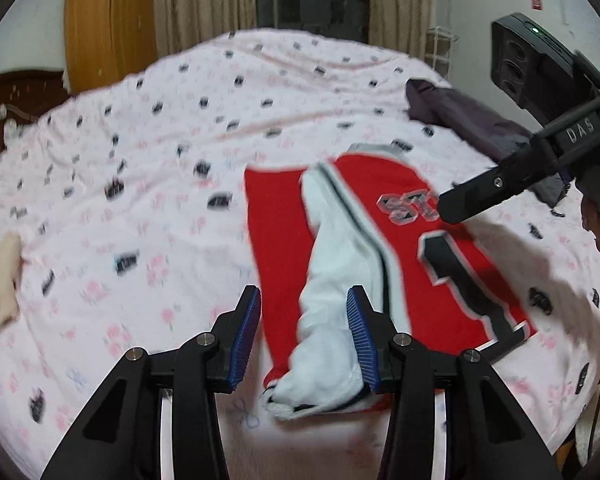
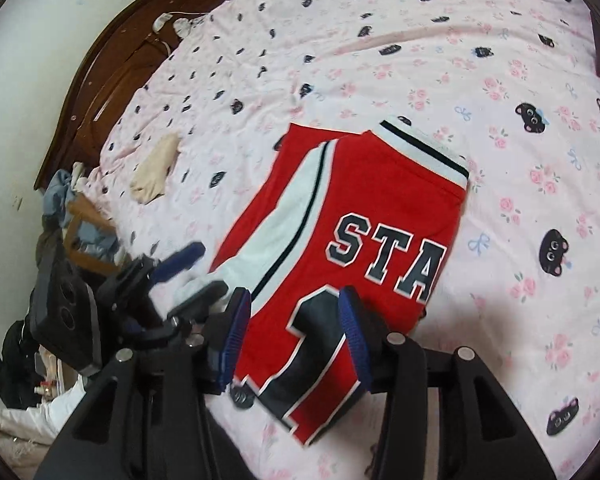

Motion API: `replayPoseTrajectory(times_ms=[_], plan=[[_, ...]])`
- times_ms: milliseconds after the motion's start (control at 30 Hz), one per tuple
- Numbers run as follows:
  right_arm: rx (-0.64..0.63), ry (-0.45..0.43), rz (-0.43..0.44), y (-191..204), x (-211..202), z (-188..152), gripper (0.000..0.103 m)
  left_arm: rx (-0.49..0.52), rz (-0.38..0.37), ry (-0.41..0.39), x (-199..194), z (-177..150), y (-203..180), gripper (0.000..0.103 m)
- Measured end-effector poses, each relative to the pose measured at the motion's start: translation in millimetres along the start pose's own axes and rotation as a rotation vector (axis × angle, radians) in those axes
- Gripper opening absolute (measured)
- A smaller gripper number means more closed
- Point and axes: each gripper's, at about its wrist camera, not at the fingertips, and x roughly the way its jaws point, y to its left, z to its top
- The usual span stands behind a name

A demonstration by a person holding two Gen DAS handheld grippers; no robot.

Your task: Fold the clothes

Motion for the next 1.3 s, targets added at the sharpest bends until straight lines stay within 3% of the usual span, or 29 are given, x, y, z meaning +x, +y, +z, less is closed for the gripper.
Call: replayPoseTrajectory(times_ms=[200, 367, 533, 800, 1067, 1300], plan=[[0.025, 0.049, -0.044, -11.7, 35.1, -4.3, 0.047, -0.059, -0.036, 0.013, 4.3, -2.0, 9.8, 0.044], [0.078, -0.036, 0.046, -15.4, 11.3, -10.0, 0.049, -0.176, -0.226, 0.029, -1.8, 5.1, 40.2, 0.044], [0.206, -0.152, 0.151, -39.2, -15.0, -26.9, 0.055, -0.287, -0.389, 0.126, 13.5, 16.1, 75.7, 0.045], [0.365, -0.18, 0.212, -82.4, -13.5, -50.9, 0.056, -0.413, -0.607, 0.243, 38.8, 11.8, 92.6, 0.045], [0.397, -0.165, 0.246, -91.5, -1.1, -59.5, 0.056, -0.498, -0.724, 0.282, 51.9, 6.6, 90.7, 0.054], [0.397, -0.163, 0.262, -91.9, 0.7, -59.2, 0.056, -0.474, -0.768, 0.333, 66.0, 16.1, 75.6, 0.059]])
